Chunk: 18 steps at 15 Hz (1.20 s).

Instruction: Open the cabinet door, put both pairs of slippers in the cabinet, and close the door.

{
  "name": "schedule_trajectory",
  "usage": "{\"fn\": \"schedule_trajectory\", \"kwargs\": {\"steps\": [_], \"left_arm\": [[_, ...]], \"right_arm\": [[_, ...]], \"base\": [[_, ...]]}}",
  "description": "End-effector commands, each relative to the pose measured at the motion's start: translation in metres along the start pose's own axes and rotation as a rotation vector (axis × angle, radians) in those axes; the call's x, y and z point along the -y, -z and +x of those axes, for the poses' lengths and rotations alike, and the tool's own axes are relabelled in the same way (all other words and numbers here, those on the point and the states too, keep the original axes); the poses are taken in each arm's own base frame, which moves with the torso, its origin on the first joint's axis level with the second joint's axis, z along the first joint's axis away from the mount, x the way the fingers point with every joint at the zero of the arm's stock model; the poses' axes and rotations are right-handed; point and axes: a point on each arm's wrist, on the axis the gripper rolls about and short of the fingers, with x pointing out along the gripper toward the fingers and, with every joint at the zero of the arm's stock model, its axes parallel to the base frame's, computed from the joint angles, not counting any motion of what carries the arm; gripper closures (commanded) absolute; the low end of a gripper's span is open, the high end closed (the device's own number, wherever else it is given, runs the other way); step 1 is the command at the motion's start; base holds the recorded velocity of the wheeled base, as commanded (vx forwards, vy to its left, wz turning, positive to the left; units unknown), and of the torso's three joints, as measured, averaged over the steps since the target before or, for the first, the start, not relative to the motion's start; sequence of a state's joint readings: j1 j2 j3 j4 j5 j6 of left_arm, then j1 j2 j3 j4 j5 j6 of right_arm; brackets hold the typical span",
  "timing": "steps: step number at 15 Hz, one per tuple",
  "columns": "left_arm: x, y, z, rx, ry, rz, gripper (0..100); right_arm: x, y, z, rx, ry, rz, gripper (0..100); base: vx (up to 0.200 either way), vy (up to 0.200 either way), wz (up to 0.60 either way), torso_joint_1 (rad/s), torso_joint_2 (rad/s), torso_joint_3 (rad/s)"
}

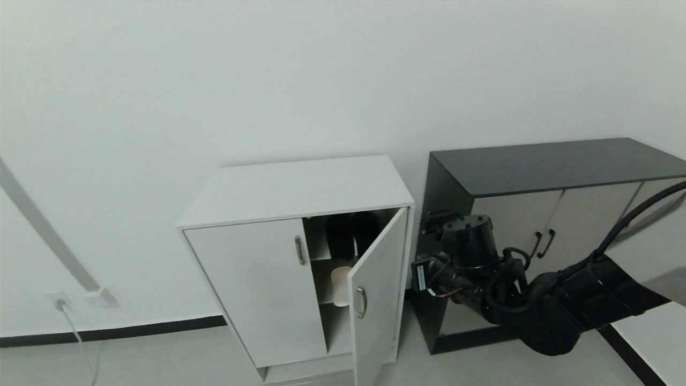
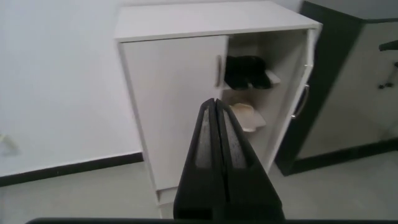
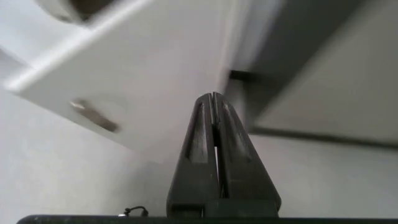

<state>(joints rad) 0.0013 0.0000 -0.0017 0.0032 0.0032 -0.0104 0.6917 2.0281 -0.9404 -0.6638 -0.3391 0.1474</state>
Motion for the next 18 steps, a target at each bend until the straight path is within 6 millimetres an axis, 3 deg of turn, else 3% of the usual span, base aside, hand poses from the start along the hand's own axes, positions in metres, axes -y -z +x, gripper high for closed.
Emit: {"fn": "schedule_trajectory", "kwargs": {"steps": [1, 3, 9, 18], "left_arm": [[0.000, 0.000, 0.000, 0.001, 0.000, 0.000, 100], [0.000, 0.000, 0.000, 0.001, 0.000, 0.000, 100], [0.000, 0.000, 0.000, 0.001, 0.000, 0.000, 100], [0.000, 0.000, 0.000, 0.001, 0.000, 0.001, 100]], "right_arm": [[-0.001, 0.000, 0.000, 0.002, -0.003, 0.000, 100], [-0.001, -0.001, -0.001, 0.004, -0.005, 0.002, 100], [0.004, -0.004, -0.003, 0.041, -0.001, 0.014, 100], [0.015, 0.040, -0.030, -0.049, -0.062, -0.018, 100]], "base": [[0.000, 0.000, 0.60, 0.017, 0.01, 0.002], [0.000, 0.000, 0.60, 0.002, 0.01, 0.002], [0.000, 0.000, 0.00, 0.000, 0.00, 0.000], [0.000, 0.000, 0.00, 0.000, 0.00, 0.000]]}}
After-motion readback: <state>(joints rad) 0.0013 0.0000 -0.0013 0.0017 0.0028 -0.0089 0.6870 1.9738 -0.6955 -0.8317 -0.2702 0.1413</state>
